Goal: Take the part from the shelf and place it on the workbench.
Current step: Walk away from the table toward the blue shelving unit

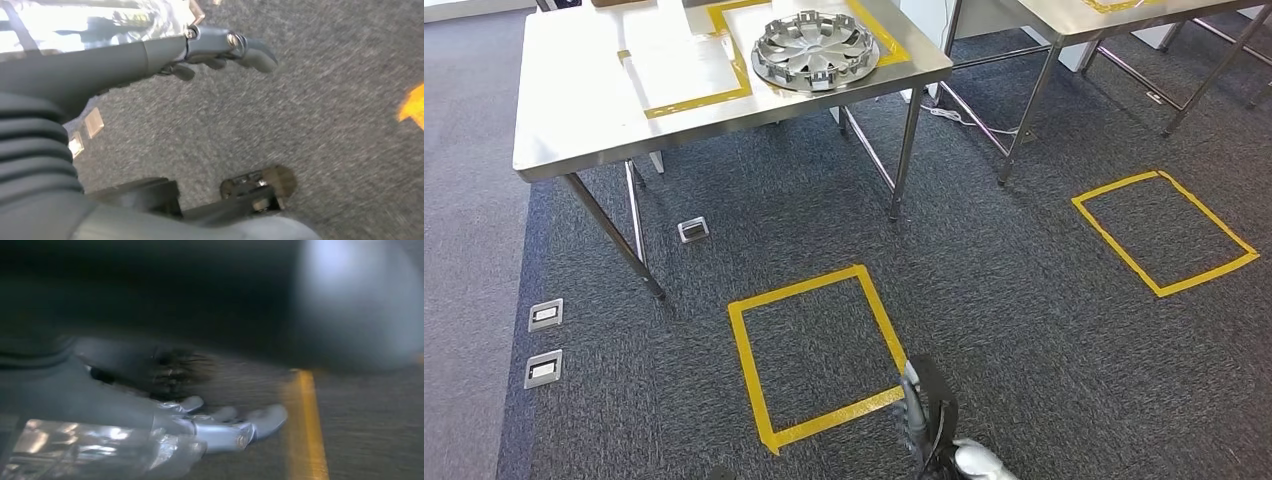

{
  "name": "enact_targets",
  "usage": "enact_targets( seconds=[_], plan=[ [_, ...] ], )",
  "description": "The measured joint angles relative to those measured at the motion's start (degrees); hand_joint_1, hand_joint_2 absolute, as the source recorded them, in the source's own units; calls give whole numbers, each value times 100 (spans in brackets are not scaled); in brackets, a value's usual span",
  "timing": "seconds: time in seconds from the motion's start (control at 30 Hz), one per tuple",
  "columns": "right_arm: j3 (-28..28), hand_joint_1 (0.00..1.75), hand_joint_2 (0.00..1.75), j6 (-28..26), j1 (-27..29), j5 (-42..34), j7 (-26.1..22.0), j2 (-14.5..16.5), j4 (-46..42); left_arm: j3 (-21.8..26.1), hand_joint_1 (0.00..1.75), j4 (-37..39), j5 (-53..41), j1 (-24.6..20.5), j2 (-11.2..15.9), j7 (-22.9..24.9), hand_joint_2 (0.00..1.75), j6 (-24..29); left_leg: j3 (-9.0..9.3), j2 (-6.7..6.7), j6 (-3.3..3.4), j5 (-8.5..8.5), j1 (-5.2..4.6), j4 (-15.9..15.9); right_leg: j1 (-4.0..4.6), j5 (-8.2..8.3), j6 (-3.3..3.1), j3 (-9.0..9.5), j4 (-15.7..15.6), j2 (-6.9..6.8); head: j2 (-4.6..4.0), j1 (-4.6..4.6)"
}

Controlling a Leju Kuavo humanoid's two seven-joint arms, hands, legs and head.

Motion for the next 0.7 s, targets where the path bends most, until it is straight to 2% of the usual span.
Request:
enact_targets(
  seconds=[0.03,0.1,0.17,0.2,0.23,0.27,0.3,0.37,0.4,0.43,0.53,0.57,0.63,0.7],
  plan=[
    [111,0,0,52,65,15,116,49,395,-2,0,2,17,-1,-1,26,175,-3,4,-4,31,16,20,-46,2,-20,35,-13,14,21,0,1],
    [317,0,87,102,170,58,326,124,1069,-5,0,4,71,-13,-10,56,175,-10,-4,-4,79,66,72,-113,-15,-247,112,-154,312,97,0,27],
    [487,0,175,133,229,62,533,179,1616,-5,0,4,146,-17,-13,75,175,-11,-32,15,88,86,88,-113,-73,-624,192,-472,1011,148,0,62],
    [556,0,175,156,239,49,652,208,1851,-5,0,7,186,-14,-12,92,175,-16,-42,31,85,88,93,-106,-106,-745,228,-617,1341,150,0,70],
    [615,0,175,185,247,28,769,233,2056,-5,0,9,221,-11,-10,110,175,-31,-49,46,78,89,99,-97,-139,-765,263,-685,1515,148,0,71],
    [671,0,175,221,247,10,880,260,2248,-5,0,12,248,-11,-10,128,175,-55,-53,56,66,87,112,-82,-171,-676,296,-648,1477,146,0,71],
    [723,0,175,255,242,-4,975,283,2421,-5,0,14,264,-14,-11,140,175,-83,-54,60,45,81,131,-63,-200,-497,328,-502,1218,143,0,71],
    [812,0,175,319,219,-21,1093,343,2699,-5,0,15,272,-26,-13,161,175,-126,-65,60,-32,56,154,-4,-239,-163,377,-99,445,141,0,92],
    [849,0,175,343,202,-28,1127,375,2806,-6,0,16,271,-35,-13,174,175,-137,-77,59,-81,52,156,22,-242,-84,356,31,178,149,0,104],
    [882,0,175,360,187,-37,1150,407,2902,-8,0,17,270,-45,-11,190,175,-148,-91,58,-126,55,152,38,-234,-69,318,84,49,160,0,110],
    [962,0,175,371,167,-52,1171,484,3153,-16,0,20,269,-62,-11,231,175,-183,-112,57,-236,71,175,41,-203,-49,143,42,44,176,0,99],
    [978,0,175,371,165,-43,1165,506,3222,-17,0,21,260,-58,-10,237,175,-195,-136,56,-259,-3,184,105,-202,-27,94,31,34,170,0,91],
    [978,0,175,381,161,26,1123,540,3327,10,0,26,205,-22,-6,239,175,-244,-305,51,-277,-350,189,559,-195,14,17,7,15,157,0,52],
    [929,0,175,413,163,161,1038,579,3379,80,0,38,105,71,9,232,175,-339,-574,51,-267,-743,178,1294,-158,36,-27,-27,15,157,0,15]
  ],
)
